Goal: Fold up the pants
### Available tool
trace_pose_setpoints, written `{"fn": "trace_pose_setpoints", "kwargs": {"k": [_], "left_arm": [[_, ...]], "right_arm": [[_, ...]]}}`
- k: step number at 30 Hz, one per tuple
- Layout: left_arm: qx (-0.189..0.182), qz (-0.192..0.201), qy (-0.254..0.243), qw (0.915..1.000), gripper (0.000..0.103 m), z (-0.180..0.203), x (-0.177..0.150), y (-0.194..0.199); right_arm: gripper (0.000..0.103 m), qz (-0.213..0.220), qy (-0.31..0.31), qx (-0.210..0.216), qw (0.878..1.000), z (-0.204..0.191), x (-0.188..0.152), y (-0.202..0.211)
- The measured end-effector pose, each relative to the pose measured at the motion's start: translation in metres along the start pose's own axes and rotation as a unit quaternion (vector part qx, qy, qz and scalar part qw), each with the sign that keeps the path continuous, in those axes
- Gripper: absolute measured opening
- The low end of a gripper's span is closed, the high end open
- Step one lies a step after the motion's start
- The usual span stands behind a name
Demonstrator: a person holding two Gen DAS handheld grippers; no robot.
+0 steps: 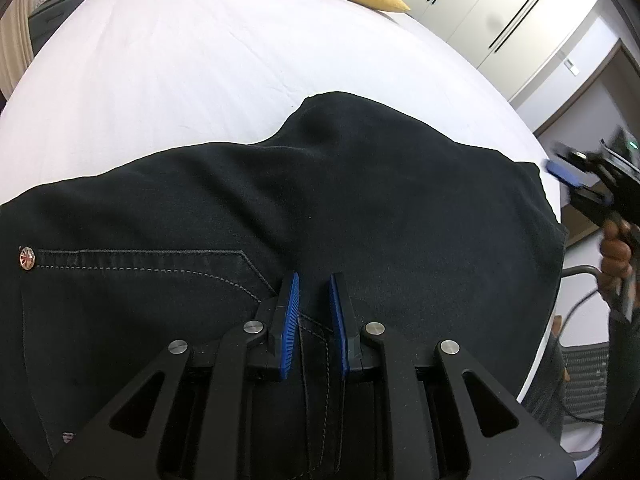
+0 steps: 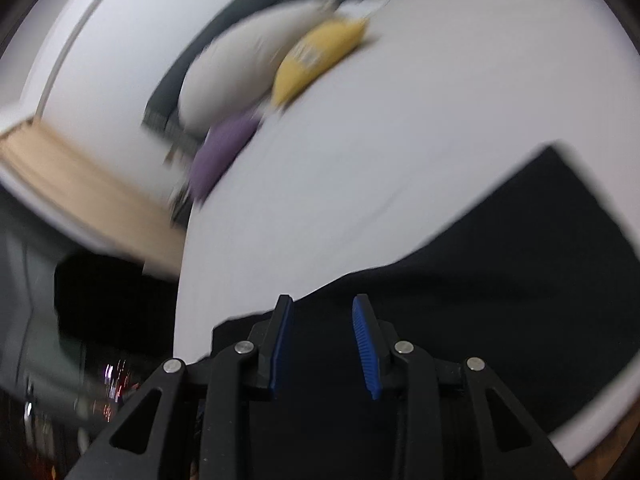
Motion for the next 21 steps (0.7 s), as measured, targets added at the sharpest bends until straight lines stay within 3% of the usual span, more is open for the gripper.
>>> {"fn": "trace_pose_setpoints", "kwargs": {"k": [5, 6, 7, 9, 10, 11, 13, 16, 18, 20, 21], "left_arm": [[-0.003, 0.002, 0.002, 1.0, 0.015, -0.001, -0.001, 0.001], [-0.003, 0.002, 0.002, 1.0, 0.015, -0.001, -0.001, 0.001], [-0.003, 0.003, 0.001, 1.0, 0.015, -0.001, -0.001, 0.001], [-0.003, 0.003, 0.001, 1.0, 0.015, -0.002, -0.001, 0.002], [-0.003, 0.003, 0.001, 1.0, 0.015, -0.002, -0.002, 0.002], [-0.003, 0.003, 0.001, 1.0, 0.015, -0.002, -0.002, 0.002], [-0.002, 0.003, 0.001, 1.0, 0.015, -0.002, -0.002, 0.003], [-0.002, 0.003, 0.003, 1.0, 0.015, -0.002, -0.002, 0.004], [-0.001, 0.004, 0.005, 1.0, 0.015, -0.002, -0.002, 0.003], [0.002, 0.006, 0.006, 1.0, 0.016, -0.001, -0.002, 0.004], [0.005, 0.006, 0.006, 0.9999, 0.015, 0.0, -0.002, 0.003]], "right_arm": [[0.031, -0.058, -0.073, -0.034, 0.995, 0.061, 0.0, -0.05], [0.01, -0.054, -0.089, -0.029, 0.994, 0.075, 0.001, -0.051], [0.0, -0.046, -0.11, -0.026, 0.993, 0.09, 0.003, -0.05], [0.0, 0.013, -0.185, 0.009, 0.983, 0.13, 0.014, -0.03], [0.0, 0.039, -0.2, 0.002, 0.979, 0.142, 0.016, -0.022], [0.0, 0.084, -0.219, -0.023, 0.972, 0.161, 0.022, -0.002], [0.0, 0.134, -0.236, -0.081, 0.959, 0.187, 0.029, 0.029], [0.002, 0.173, -0.231, -0.175, 0.941, 0.199, 0.025, 0.078], [0.013, 0.191, -0.224, -0.201, 0.934, 0.191, 0.016, 0.106], [0.015, 0.187, -0.189, -0.114, 0.957, 0.161, 0.007, 0.111], [0.02, 0.158, -0.158, -0.069, 0.972, 0.136, -0.004, 0.102]]}}
Point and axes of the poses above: each gripper's, at about its wrist camera, not at the fingertips, and y roughly against the way its jaws point, z to its right, x to its top, the point moved 5 cm from there along -y, roughly the way its jaws point, and after that the axes turned 4 degrees about -x, right-handed, at the moved point
